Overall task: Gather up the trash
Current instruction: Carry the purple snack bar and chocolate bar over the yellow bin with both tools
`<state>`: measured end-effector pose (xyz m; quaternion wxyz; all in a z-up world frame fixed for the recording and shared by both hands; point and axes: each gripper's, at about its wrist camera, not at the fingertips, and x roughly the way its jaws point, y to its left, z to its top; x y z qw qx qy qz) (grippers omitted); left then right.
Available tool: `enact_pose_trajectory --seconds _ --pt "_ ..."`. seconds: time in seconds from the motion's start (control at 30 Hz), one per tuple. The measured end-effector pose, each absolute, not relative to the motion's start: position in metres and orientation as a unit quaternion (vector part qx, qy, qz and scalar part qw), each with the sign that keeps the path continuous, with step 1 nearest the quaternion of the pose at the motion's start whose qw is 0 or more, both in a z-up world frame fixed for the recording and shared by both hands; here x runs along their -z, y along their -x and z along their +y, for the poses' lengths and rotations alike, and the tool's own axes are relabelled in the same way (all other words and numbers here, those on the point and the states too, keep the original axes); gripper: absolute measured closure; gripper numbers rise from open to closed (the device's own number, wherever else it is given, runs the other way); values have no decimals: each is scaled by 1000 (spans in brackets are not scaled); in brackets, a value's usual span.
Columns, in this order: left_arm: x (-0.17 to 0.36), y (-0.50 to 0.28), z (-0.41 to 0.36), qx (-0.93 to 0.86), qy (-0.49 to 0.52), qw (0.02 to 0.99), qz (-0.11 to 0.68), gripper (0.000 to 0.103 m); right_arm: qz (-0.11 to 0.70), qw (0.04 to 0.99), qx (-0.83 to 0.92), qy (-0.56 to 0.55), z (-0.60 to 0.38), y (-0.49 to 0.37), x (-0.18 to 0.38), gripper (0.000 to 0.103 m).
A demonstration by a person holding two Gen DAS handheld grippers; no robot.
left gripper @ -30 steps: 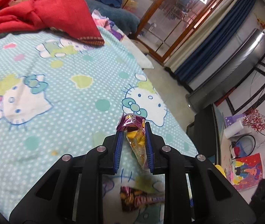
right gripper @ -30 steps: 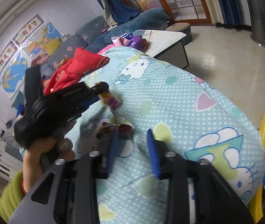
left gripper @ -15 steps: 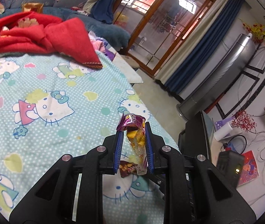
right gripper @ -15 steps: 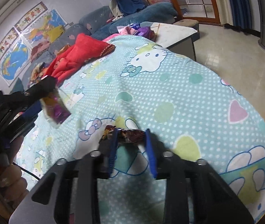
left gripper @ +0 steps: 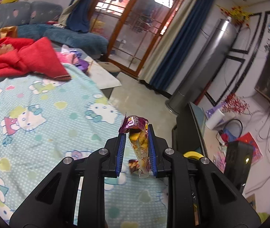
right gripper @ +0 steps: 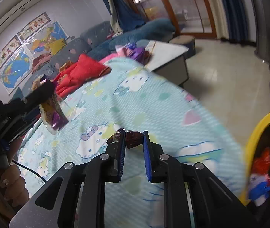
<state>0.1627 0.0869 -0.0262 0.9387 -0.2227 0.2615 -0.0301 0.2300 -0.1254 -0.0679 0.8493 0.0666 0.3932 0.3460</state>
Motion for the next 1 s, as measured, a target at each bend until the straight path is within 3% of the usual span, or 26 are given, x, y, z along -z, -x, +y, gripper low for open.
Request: enact_pose_trajectory --seconds 0.43,1.0 --pt "21 -165 32 90 178 942 269 87 334 900 -275 -54 -206 -223 40 86" --pt "26 -167 -43 154 118 938 288 87 319 925 -199 -61 -270 -216 50 86"
